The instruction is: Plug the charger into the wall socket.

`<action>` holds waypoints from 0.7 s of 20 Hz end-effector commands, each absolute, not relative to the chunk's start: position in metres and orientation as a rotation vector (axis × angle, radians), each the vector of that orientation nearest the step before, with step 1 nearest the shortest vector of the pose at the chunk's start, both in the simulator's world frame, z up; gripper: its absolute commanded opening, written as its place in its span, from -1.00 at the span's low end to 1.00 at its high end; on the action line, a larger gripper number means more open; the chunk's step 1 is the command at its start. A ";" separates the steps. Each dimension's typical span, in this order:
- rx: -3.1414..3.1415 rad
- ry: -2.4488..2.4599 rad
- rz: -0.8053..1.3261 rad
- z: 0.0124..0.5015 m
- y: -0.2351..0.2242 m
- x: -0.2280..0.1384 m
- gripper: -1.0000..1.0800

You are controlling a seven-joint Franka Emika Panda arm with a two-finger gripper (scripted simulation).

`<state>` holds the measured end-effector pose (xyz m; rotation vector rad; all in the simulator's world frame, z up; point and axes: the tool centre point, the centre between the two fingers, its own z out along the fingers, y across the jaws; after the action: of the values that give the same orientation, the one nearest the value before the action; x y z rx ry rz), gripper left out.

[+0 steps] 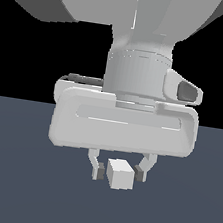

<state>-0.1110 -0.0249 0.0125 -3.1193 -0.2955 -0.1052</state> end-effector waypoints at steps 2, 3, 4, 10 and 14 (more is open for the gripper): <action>-3.119 -0.296 -0.107 0.012 -0.025 -0.111 -1.00; -3.119 -0.296 -0.107 0.012 -0.025 -0.111 -1.00; -3.119 -0.296 -0.107 0.012 -0.025 -0.111 -1.00; -3.119 -0.296 -0.107 0.012 -0.025 -0.111 -1.00; -3.121 -0.281 -0.106 0.014 -0.023 -0.109 -1.00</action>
<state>-0.1098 -0.0243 0.0128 -3.1205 -0.2866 -0.1055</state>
